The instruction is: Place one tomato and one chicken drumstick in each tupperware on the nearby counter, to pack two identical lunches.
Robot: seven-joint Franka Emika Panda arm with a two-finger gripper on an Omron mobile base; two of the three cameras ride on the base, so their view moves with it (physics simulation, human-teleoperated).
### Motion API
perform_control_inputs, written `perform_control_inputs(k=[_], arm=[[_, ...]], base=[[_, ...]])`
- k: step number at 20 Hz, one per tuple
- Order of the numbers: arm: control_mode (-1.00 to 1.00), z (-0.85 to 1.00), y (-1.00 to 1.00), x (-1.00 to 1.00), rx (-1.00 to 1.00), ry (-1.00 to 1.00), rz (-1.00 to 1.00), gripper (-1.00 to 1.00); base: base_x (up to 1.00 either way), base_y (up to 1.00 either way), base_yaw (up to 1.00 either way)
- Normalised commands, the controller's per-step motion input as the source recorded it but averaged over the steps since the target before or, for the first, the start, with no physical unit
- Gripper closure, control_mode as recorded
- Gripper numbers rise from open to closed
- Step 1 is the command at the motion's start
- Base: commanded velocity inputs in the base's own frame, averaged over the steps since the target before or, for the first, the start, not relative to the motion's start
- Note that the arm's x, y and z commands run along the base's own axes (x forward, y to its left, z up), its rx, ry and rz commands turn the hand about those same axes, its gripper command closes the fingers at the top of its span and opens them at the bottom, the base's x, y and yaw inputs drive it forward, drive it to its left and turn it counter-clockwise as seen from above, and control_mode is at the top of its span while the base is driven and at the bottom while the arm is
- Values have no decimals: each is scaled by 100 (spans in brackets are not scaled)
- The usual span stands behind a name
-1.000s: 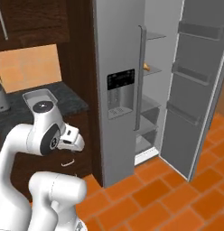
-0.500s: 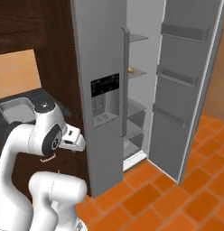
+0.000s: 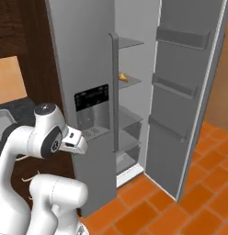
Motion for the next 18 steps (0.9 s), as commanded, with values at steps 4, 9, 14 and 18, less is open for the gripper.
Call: perform_control_inputs(k=[4, 9, 14, 18], arm=[[100, 0, 0, 0, 0, 0, 0, -100], [100, 0, 0, 0, 0, 0, 0, -100], [100, 0, 0, 0, 0, 0, 0, -100], [100, 0, 0, 0, 0, 0, 0, -100]], base=[[51, -71, 51], [1, -93, 55], [10, -94, 66], [10, -96, 67]])
